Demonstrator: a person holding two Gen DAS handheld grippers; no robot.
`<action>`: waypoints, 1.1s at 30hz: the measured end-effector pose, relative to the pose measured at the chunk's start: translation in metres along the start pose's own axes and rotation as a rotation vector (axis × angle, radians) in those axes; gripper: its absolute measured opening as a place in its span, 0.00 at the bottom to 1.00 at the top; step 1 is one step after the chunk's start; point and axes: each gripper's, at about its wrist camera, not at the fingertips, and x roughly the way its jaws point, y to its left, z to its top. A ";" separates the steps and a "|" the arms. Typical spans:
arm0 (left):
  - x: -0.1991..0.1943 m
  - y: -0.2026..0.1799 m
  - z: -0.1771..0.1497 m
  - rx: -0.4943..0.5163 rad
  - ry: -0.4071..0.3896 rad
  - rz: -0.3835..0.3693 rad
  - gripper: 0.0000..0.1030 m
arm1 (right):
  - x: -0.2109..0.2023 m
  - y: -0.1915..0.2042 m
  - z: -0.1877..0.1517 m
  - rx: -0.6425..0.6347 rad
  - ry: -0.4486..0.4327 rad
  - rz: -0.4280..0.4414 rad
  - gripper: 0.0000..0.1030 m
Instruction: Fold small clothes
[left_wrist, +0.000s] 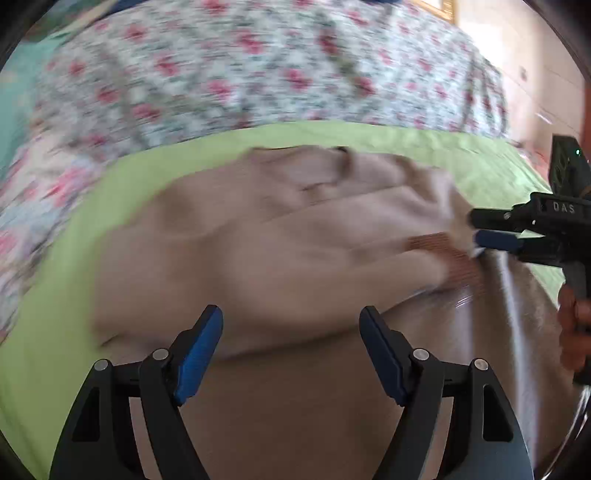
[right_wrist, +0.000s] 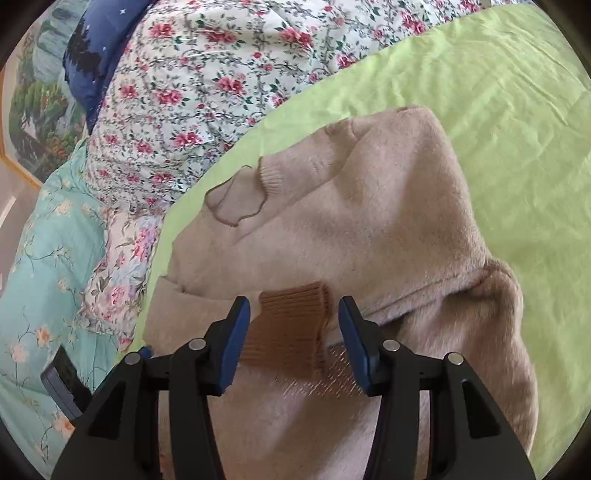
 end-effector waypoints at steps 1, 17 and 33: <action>-0.003 0.013 -0.004 -0.024 0.002 0.035 0.75 | 0.003 -0.002 -0.001 0.005 0.012 0.002 0.50; 0.030 0.112 -0.009 -0.265 0.088 0.251 0.74 | -0.043 0.037 0.037 -0.092 -0.146 0.119 0.06; 0.034 0.154 -0.025 -0.549 0.088 0.222 0.68 | -0.020 0.001 0.035 -0.097 -0.064 -0.013 0.06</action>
